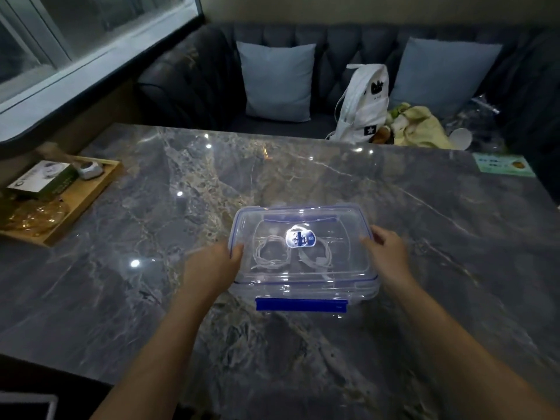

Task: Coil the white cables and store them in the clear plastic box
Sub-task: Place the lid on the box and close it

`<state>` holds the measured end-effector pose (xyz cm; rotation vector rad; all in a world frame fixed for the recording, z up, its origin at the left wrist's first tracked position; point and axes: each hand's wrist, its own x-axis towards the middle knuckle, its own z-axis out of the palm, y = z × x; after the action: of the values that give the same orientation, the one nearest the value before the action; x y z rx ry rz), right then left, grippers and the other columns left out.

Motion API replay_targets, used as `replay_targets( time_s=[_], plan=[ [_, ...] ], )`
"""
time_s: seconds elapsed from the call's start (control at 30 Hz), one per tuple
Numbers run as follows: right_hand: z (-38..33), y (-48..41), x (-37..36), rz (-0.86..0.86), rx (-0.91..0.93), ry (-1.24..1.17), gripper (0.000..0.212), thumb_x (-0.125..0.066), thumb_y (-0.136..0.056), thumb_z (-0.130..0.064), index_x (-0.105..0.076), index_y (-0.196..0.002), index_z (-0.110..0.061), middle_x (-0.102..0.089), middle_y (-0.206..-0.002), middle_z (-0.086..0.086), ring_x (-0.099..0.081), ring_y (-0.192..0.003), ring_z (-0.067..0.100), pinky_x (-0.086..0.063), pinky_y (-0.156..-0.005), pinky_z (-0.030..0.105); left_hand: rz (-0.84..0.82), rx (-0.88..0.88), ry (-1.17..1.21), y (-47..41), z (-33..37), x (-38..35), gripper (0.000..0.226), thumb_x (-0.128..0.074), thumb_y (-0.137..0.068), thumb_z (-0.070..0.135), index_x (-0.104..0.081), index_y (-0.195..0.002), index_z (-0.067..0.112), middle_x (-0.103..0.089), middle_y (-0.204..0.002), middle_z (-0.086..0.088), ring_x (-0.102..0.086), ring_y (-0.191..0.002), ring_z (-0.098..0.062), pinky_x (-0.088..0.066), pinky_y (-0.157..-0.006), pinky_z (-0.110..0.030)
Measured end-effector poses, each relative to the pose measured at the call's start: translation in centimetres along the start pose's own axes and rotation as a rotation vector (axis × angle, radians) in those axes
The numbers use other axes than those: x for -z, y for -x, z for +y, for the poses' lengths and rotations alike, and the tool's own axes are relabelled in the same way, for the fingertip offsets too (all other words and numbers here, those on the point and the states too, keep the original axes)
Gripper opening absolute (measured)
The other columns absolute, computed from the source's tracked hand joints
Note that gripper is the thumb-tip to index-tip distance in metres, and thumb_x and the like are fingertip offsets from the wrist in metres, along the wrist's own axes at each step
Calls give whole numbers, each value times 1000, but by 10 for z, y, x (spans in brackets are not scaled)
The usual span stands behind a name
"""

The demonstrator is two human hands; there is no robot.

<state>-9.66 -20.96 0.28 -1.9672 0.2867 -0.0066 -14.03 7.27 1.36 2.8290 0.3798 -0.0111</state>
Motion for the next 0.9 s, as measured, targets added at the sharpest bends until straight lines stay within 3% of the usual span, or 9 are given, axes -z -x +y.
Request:
replay_targets(
  time_s=[0.1,0.27,0.37,0.43,0.5,0.57,0.67,0.77,0.9],
  plan=[
    [15,4,-2,22,8,6,24,-59,-85,-13,-63,-109,-11,-59,-111,12,-60,-91,25,-51,-77,33,4,-4,63,5,-3,-1,38,-39,-94,42,-45,-69,15,-60,-74,-12,-53,-64,-26,-37,-60,-31],
    [23,8,-3,46,13,14,33,-57,-87,-19,-56,-120,-13,-49,-112,1,-56,-96,19,-50,-80,34,4,34,96,13,-7,-12,40,-38,-95,42,-53,-91,5,-63,-84,-18,-60,-79,-36,-39,-65,-35],
    [27,15,-6,84,96,88,34,-52,-91,-24,-52,-124,-15,-41,-109,-6,-49,-83,-1,-37,-69,10,61,41,78,22,-3,-19,40,-30,-94,42,-48,-98,7,-51,-77,-9,-59,-80,-37,-35,-64,-37],
    [30,17,-6,83,118,120,35,-49,-92,-28,-49,-126,-17,-39,-110,-9,-43,-76,-14,-30,-57,4,118,58,79,25,-2,-22,40,-28,-94,43,-47,-98,8,-47,-75,-7,-54,-74,-33,-34,-63,-36],
    [31,18,-5,63,143,134,34,-47,-93,-29,-48,-125,-18,-40,-109,-9,-43,-75,-18,-32,-53,4,131,57,80,27,-4,-27,38,-29,-95,41,-48,-99,9,-52,-77,-7,-46,-66,-25,-33,-61,-33],
    [32,19,-4,55,171,135,33,-47,-93,-29,-49,-124,-17,-42,-110,-8,-45,-78,-20,-36,-52,3,132,31,91,27,-6,-30,32,-32,-96,37,-48,-98,9,-57,-81,-8,-50,-64,-23,-32,-58,-30],
    [33,18,-4,59,192,140,34,-48,-93,-28,-49,-125,-15,-41,-110,-8,-45,-79,-20,-35,-54,2,206,-40,151,26,-4,-23,34,-37,-93,34,-54,-104,7,-63,-90,-13,-60,-76,-30,-43,-62,-35],
    [34,12,-3,-6,139,105,33,-50,-91,-30,-50,-122,-17,-46,-110,-4,-51,-80,-4,-40,-64,12,281,-190,48,22,-2,-15,45,-37,-85,33,-56,-108,-1,-62,-105,-23,-59,-91,-37,-49,-77,-43],
    [23,-8,3,-105,-71,-54,39,-54,-87,-41,-51,-119,-18,-60,-107,3,-61,-84,11,-51,-65,27,289,-126,207,-4,8,-6,41,-50,-86,31,-56,-110,-2,-61,-113,-24,-57,-104,-38,-44,-89,-46]
  ],
)
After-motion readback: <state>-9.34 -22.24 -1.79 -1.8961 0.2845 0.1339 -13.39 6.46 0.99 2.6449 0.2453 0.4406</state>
